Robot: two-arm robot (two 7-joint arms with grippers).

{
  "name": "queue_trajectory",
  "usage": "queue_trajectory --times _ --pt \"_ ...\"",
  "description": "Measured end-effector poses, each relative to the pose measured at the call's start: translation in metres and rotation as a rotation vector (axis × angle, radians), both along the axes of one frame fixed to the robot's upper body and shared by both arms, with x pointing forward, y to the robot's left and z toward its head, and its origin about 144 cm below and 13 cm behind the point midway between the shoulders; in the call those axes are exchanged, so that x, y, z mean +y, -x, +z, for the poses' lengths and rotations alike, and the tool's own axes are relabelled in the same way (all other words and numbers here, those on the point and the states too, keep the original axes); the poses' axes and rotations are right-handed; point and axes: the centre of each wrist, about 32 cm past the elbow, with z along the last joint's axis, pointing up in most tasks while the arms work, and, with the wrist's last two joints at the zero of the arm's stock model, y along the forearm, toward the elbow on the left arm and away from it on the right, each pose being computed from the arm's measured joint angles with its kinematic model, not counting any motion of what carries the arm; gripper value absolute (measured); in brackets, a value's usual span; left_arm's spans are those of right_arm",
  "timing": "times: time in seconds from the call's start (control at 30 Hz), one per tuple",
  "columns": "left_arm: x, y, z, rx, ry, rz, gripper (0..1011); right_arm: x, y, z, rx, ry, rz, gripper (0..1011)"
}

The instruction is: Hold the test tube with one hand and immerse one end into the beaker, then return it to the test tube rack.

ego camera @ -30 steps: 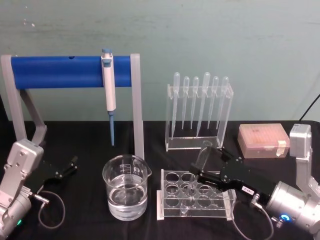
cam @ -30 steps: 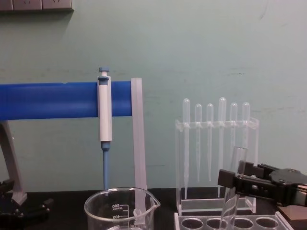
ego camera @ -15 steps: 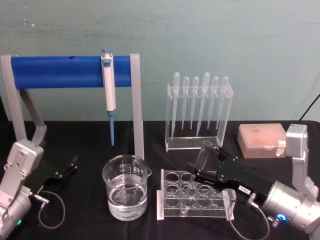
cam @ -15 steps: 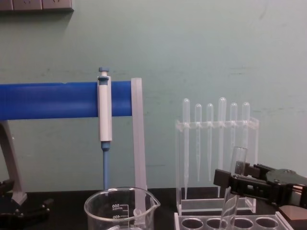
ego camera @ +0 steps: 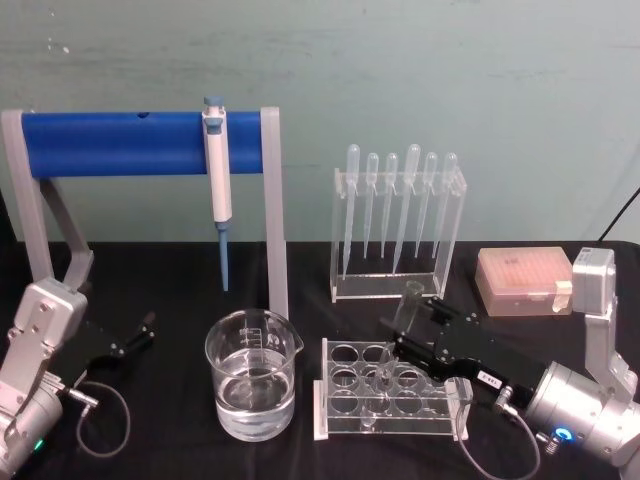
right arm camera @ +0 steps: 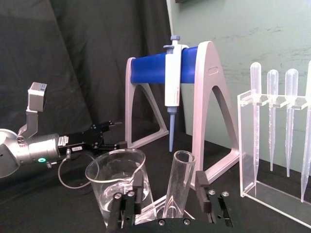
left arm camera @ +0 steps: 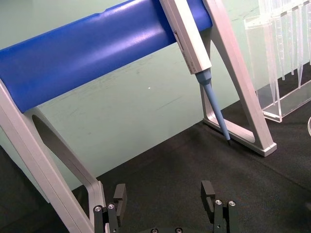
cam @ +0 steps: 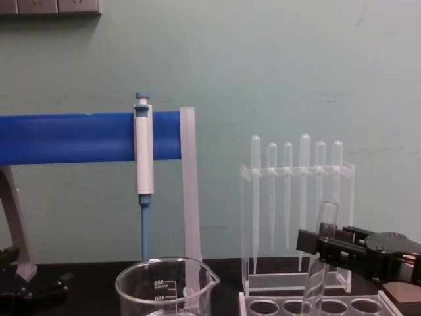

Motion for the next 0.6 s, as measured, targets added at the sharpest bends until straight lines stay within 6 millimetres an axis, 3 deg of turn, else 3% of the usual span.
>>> queue_trajectory --times 0.03,0.4,0.6 --pt "0.000 0.000 0.000 0.000 0.000 0.000 1000 0.000 0.000 0.000 0.000 -0.001 0.000 225" --pt "0.000 0.000 0.000 0.000 0.000 0.000 1000 0.000 0.001 0.001 0.001 0.001 0.002 226" --pt "0.000 0.000 0.000 0.000 0.000 0.000 1000 0.005 0.007 0.016 -0.006 0.012 0.020 225"
